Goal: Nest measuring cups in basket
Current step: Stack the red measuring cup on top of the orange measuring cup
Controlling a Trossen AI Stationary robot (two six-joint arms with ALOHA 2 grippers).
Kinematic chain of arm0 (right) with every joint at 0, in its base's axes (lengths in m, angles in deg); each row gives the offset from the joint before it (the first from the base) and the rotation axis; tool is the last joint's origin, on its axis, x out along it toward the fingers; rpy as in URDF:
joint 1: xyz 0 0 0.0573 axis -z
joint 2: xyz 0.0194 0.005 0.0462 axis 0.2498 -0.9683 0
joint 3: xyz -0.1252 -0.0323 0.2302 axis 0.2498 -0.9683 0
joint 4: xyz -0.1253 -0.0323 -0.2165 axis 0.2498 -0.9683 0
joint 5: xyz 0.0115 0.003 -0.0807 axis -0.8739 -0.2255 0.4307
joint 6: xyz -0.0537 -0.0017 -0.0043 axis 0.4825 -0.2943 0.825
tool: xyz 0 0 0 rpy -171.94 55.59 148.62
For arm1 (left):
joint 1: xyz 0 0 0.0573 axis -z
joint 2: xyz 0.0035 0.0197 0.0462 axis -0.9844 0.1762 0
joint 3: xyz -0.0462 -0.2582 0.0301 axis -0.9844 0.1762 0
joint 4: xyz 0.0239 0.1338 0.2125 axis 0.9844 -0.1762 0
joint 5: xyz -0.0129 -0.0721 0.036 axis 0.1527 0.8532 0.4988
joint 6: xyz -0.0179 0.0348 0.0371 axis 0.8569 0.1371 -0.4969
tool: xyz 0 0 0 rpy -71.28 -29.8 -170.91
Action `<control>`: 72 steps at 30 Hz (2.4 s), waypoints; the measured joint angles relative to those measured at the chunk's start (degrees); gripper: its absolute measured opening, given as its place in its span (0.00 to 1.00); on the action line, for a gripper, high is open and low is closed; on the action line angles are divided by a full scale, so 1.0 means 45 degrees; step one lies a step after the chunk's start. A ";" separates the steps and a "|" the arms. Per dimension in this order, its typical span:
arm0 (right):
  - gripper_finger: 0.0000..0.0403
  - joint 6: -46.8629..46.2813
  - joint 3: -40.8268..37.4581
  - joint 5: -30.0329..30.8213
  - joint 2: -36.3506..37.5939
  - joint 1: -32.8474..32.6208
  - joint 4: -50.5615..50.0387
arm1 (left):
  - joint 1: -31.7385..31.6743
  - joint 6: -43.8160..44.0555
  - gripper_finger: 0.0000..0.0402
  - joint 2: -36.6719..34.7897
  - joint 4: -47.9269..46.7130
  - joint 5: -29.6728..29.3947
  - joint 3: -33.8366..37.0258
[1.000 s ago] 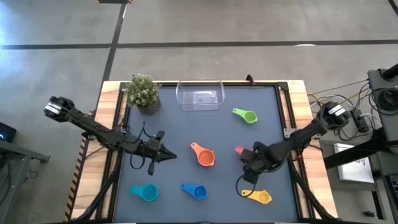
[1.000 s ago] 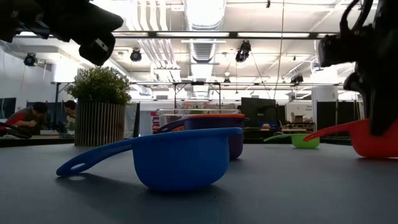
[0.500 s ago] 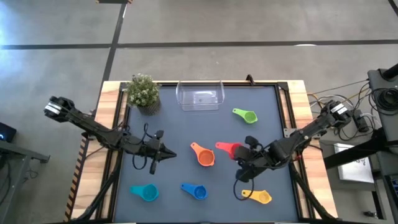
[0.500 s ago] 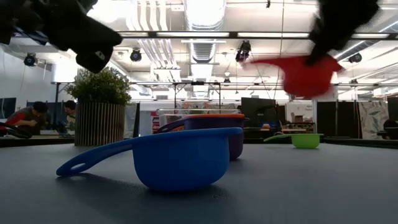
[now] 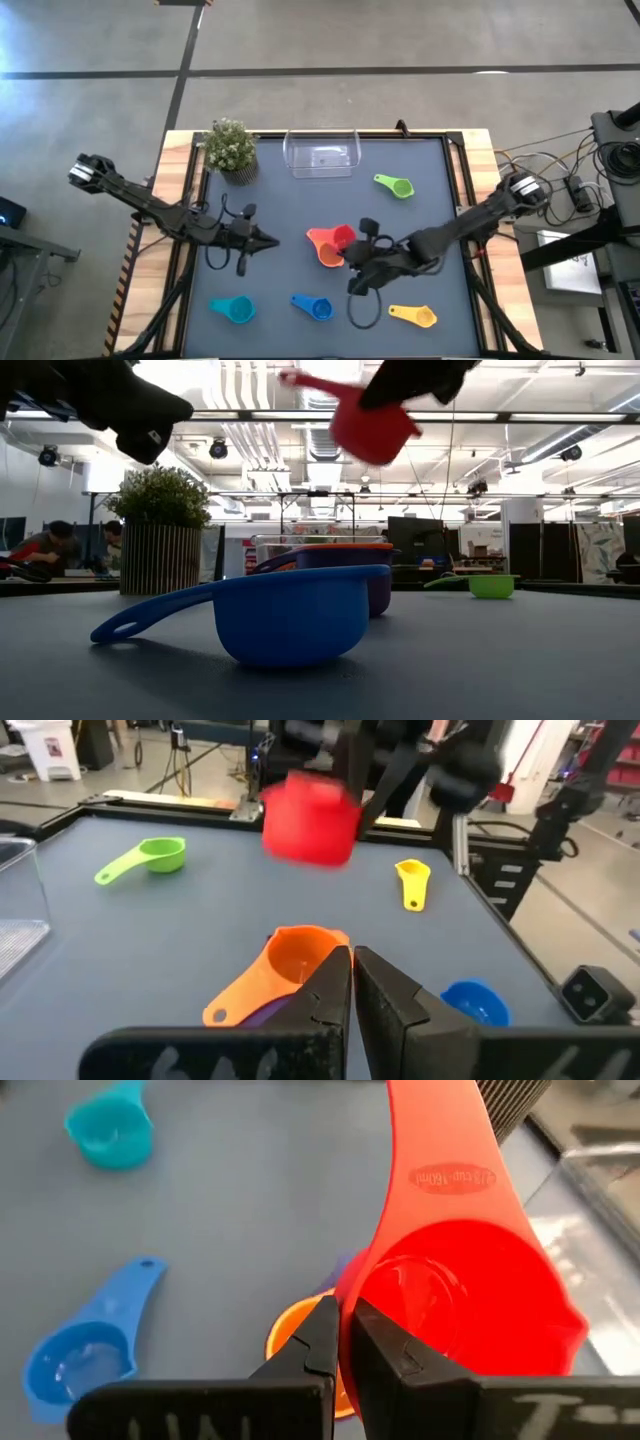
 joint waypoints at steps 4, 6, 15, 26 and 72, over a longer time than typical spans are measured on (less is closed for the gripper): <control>0.02 0.0000 0.0611 -0.1603 -0.1121 0.0684 0.0007 | 0.0047 -0.0087 0.00 -0.0491 0.0003 0.0002 0.0200; 0.02 0.0011 0.1023 -0.2118 -0.1657 0.0967 -0.0075 | 0.0070 -0.0131 0.00 -0.0817 -0.0104 -0.0002 0.0382; 0.02 -0.2326 0.3038 -0.2726 -0.3068 0.1817 -0.2812 | 0.0077 0.0335 0.00 -0.2552 -0.0110 -0.0773 0.1524; 0.02 -0.3537 0.3587 -0.3699 -0.3949 0.1894 -0.2934 | 0.0077 0.0670 0.00 -0.3919 -0.0216 -0.1012 0.2098; 0.35 -0.2464 0.3226 0.1560 -0.3104 0.0331 -0.2930 | 0.0077 0.0724 0.00 -0.3554 -0.0216 -0.1003 0.2089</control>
